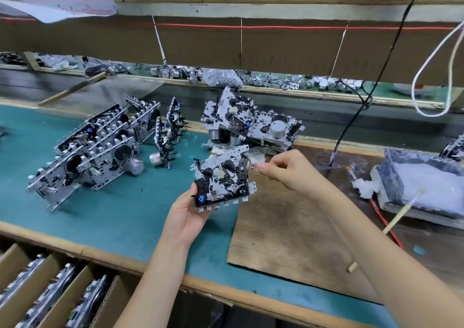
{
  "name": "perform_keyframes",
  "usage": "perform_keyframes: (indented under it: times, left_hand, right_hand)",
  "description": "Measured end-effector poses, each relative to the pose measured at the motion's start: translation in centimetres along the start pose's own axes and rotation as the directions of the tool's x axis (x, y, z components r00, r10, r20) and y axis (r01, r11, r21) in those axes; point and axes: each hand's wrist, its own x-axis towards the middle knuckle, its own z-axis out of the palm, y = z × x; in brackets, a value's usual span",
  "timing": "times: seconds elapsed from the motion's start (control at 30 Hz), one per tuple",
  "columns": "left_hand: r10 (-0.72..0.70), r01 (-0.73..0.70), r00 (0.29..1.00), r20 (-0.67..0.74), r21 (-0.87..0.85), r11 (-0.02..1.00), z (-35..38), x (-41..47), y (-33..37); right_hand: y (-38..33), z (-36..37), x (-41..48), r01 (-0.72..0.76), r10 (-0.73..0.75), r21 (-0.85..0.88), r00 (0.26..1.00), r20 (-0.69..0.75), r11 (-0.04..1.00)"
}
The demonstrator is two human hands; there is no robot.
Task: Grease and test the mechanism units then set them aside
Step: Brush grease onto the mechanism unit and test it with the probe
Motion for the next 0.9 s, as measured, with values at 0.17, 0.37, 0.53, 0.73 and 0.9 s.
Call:
perform_keyframes:
  times: [0.17,0.37,0.53,0.73,0.9]
  left_hand:
    - [0.009,-0.009,0.999,0.033,-0.012,1.000,0.1,0.0,0.0]
    - [0.018,-0.018,0.999,0.035,0.012,1.000,-0.1,0.2,-0.1]
    - [0.027,-0.028,0.999,0.030,0.018,0.999,0.0,0.1,-0.1]
    - [0.036,-0.037,0.998,0.042,0.029,0.999,0.1,0.1,-0.2]
    - [0.024,-0.030,0.996,0.085,0.070,0.997,0.4,0.1,-0.5]
  right_hand:
    - [0.1,0.1,-0.1,-0.001,0.001,0.012,1.000,0.005,1.000]
    - [0.6,0.4,0.1,-0.034,0.035,0.008,0.999,-0.022,0.999]
    - [0.5,0.4,0.3,-0.094,0.094,0.024,0.995,0.016,0.995]
    - [-1.4,0.1,0.0,0.016,-0.030,-0.105,0.990,-0.137,0.994]
    - [-4.3,1.8,0.0,0.309,-0.203,-0.749,0.951,0.234,0.587]
